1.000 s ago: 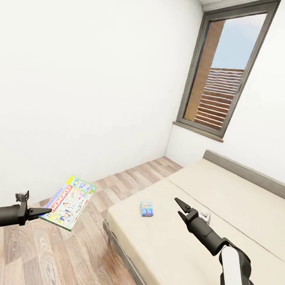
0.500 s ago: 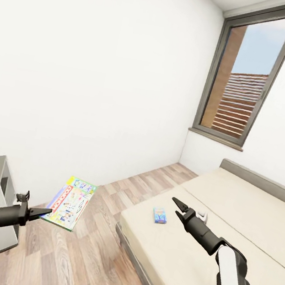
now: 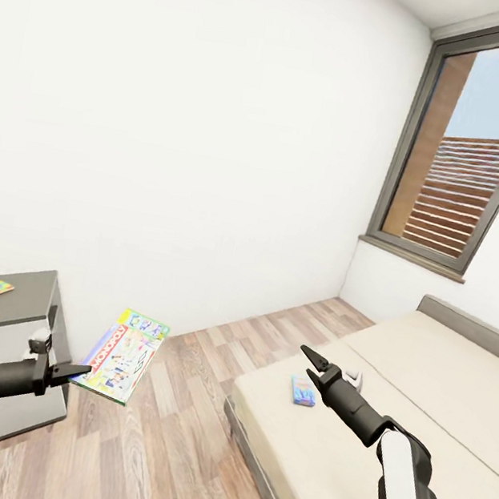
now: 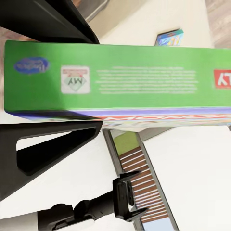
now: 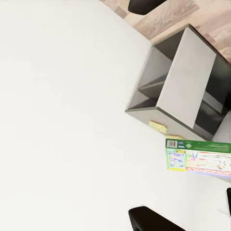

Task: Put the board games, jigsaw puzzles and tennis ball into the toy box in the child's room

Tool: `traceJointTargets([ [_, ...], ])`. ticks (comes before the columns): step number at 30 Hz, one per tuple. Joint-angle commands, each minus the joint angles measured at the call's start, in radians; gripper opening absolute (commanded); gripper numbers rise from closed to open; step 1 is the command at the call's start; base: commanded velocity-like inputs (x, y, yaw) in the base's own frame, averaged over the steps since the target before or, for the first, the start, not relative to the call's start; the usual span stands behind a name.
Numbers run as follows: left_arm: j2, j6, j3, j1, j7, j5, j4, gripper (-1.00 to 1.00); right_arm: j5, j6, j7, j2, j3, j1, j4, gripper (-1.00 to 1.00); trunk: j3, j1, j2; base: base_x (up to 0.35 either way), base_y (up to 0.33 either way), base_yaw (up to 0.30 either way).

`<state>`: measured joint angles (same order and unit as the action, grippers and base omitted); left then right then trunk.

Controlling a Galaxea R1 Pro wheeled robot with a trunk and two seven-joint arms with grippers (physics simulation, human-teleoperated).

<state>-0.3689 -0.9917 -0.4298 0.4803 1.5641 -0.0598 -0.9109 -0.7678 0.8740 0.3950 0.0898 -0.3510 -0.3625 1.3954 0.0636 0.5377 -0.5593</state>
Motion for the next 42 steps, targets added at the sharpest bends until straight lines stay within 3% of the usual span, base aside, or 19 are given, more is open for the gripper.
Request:
traceJointTargets([
  [1,0.0,-0.01,-0.001,0.001,0.007,-0.005,0.0,-1.0,0.004,0.007,0.005,0.001,-0.003,-0.001,0.001,1.0,-0.002,-0.003,0.005,0.0,0.0,0.243],
  [23,0.001,-0.011,-0.002,0.001,0.007,-0.005,0.0,-1.0,0.004,0.005,0.004,0.002,-0.003,-0.001,-0.014,1.0,-0.09,-0.088,0.159,0.0,0.0,0.243],
  [37,0.002,-0.011,-0.001,0.001,0.007,-0.006,0.0,-1.0,0.007,0.005,0.003,0.002,0.001,-0.001,-0.031,1.0,-0.103,-0.088,0.159,0.0,0.0,0.243],
  [42,0.002,-0.012,-0.003,0.001,0.007,-0.006,0.0,-1.0,0.011,0.002,0.002,0.002,0.055,-0.002,-0.033,1.0,-0.107,-0.088,0.159,0.0,0.0,0.243],
])
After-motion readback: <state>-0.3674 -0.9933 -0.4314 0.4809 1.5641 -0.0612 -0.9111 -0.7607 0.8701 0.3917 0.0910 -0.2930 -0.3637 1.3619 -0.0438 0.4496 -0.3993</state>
